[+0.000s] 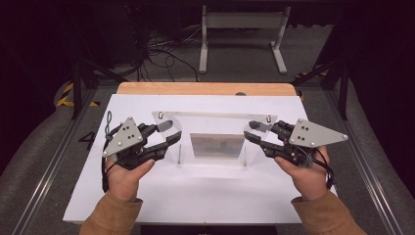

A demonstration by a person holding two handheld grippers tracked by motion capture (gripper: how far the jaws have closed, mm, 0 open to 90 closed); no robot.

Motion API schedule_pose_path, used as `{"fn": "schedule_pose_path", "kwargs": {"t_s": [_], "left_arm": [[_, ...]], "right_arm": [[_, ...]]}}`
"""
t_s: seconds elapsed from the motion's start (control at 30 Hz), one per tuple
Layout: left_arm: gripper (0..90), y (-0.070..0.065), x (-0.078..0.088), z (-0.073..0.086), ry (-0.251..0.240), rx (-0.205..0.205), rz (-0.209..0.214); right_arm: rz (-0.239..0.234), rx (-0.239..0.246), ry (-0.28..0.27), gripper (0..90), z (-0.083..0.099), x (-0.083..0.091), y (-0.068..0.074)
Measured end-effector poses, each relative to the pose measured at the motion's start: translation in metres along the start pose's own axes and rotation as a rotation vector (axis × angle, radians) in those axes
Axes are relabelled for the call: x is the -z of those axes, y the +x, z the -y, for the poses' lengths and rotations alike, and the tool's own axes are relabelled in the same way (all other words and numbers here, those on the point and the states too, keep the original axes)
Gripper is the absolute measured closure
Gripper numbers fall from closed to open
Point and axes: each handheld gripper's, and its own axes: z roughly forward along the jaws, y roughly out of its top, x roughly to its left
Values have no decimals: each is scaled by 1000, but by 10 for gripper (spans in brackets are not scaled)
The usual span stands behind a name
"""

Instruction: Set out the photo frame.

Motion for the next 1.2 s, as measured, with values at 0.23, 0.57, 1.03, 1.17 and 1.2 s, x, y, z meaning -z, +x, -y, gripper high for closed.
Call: {"fn": "schedule_pose_path", "kwargs": {"t_s": [0.23,0.57,1.03,1.17,1.2], "left_arm": [[571,3,-6,-2,-3,13,-5],[509,20,-17,5,-56,36,-27],[360,37,-7,34,-13,112,-98],[357,37,-4,38,-9,121,-105],[354,38,-3,40,-8,124,-106]], "right_arm": [[9,-34,-10,619,4,-3,-12],[19,-73,-60,588,13,-14,-25],[29,-101,-29,461,25,-31,-41],[49,-96,-19,392,27,-34,-45],[52,-95,-17,391,28,-35,-47]]}}
